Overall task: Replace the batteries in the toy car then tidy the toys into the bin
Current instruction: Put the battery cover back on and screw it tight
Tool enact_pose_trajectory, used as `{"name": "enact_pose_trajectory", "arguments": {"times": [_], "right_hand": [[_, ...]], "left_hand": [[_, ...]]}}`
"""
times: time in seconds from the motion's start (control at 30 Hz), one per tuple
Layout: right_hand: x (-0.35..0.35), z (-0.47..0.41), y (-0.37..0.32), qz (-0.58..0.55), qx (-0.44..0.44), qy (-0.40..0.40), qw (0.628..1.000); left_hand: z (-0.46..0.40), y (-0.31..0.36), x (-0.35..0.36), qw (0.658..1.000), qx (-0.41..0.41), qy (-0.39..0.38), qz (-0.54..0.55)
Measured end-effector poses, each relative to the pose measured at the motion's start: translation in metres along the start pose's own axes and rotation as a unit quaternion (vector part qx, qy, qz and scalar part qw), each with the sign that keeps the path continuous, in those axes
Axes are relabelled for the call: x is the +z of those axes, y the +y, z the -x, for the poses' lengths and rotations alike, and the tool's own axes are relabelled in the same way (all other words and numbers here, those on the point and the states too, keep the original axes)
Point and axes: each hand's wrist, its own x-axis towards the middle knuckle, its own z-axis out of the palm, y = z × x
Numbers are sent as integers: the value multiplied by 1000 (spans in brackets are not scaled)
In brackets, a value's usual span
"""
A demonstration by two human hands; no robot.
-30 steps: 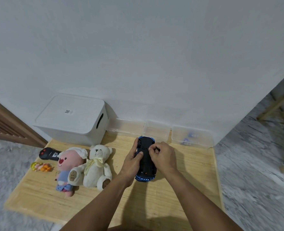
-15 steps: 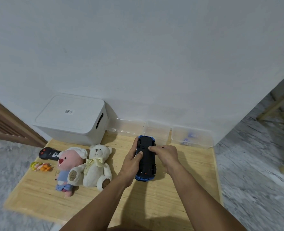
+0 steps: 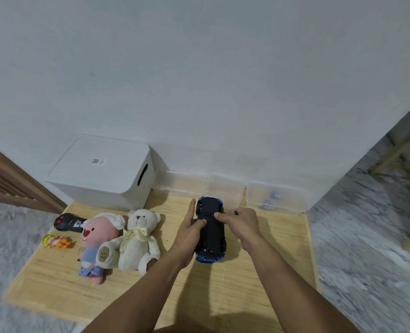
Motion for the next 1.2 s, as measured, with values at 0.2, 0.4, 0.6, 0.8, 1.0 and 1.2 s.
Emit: {"name": "enact_pose_trajectory", "arguments": {"times": [0.2, 0.4, 0.6, 0.8, 1.0, 1.2], "right_hand": [[-3, 5, -7, -10, -4, -11, 1000], [-11, 2, -15, -5, -16, 9, 1000], [-10, 7, -27, -106, -124, 30, 986], [-12, 15, -40, -97, -184, -9, 978], [-4, 22, -43, -90, -215, -34, 972], [-2, 21, -39, -72, -230, -19, 970]], "left_hand": [[1, 5, -1, 999, -12, 7, 35], [0, 4, -1, 1000, -16, 9, 19], [-1, 5, -1, 1000, -21, 0, -9], [-1, 9, 0, 1000, -19, -9, -9], [-1, 10, 2, 999, 1, -29, -14], [-1, 10, 3, 999, 17, -25, -18]]}}
